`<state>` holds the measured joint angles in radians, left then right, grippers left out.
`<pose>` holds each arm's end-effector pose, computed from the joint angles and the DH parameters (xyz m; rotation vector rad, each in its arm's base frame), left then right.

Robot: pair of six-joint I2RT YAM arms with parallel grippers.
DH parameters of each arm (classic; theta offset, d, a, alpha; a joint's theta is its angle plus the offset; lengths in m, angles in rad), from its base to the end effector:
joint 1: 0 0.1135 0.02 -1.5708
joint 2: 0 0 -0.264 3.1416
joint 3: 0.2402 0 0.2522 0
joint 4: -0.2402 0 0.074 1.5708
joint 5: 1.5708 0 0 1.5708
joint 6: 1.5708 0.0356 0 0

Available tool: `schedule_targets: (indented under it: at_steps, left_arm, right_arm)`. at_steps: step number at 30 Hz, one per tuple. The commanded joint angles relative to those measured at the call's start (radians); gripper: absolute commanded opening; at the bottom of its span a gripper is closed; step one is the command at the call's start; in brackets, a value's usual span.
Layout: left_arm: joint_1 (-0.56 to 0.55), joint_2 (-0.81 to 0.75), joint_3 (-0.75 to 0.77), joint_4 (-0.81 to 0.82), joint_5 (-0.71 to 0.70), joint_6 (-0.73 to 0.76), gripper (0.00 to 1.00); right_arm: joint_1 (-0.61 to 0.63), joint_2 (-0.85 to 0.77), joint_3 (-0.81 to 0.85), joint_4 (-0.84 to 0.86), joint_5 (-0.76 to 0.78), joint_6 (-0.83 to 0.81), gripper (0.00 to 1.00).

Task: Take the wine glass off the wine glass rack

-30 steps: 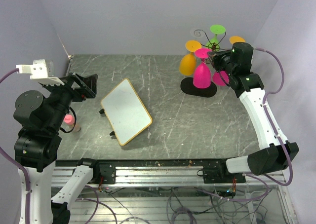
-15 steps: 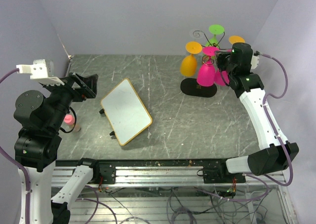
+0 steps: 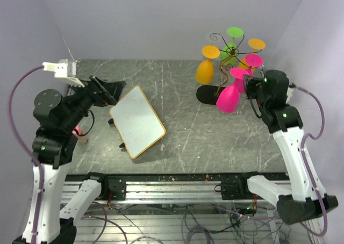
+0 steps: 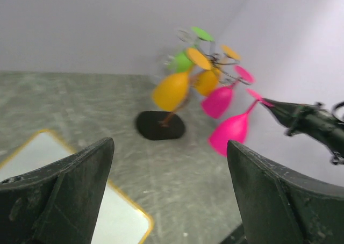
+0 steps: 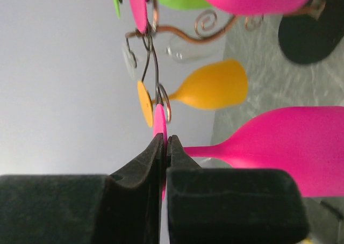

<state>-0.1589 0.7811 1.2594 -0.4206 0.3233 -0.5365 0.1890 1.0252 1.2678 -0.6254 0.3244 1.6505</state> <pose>0.1265 -0.0317 0.4716 -0.0278 1.5697 -0.7956 0.2048 0.0276 0.4160 1.5221 1.3621 0.8893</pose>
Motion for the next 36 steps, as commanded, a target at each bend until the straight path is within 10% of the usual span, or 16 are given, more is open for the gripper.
schedule_targets:
  at_steps: [1,5,9,13,18,36]
  left_arm:
    - [-0.003,0.105,-0.139,0.52,0.397,-0.283,0.94]
    - [-0.109,0.201,-0.257,0.911,0.436,-0.428,0.93]
    - [-0.369,0.269,-0.237,0.723,0.263,-0.041,0.9]
    - [-0.507,0.255,-0.387,0.891,0.073,0.205,0.87]
    - [-0.556,0.278,-0.569,1.206,0.085,0.501,0.81]
    - [-0.697,0.511,-0.581,1.401,-0.054,1.035,0.74]
  right_arm:
    - [-0.005,-0.095,-0.098,-0.002,-0.2,0.246,0.0]
    - [-0.005,-0.149,-0.16,0.039,-0.297,0.407,0.0]
    - [-0.006,-0.202,-0.198,0.055,-0.322,0.541,0.0]
    - [-0.005,-0.222,-0.205,0.072,-0.36,0.61,0.0]
    - [-0.005,-0.181,-0.19,0.112,-0.45,0.626,0.0]
    - [-0.005,-0.115,-0.1,0.139,-0.523,0.636,0.0]
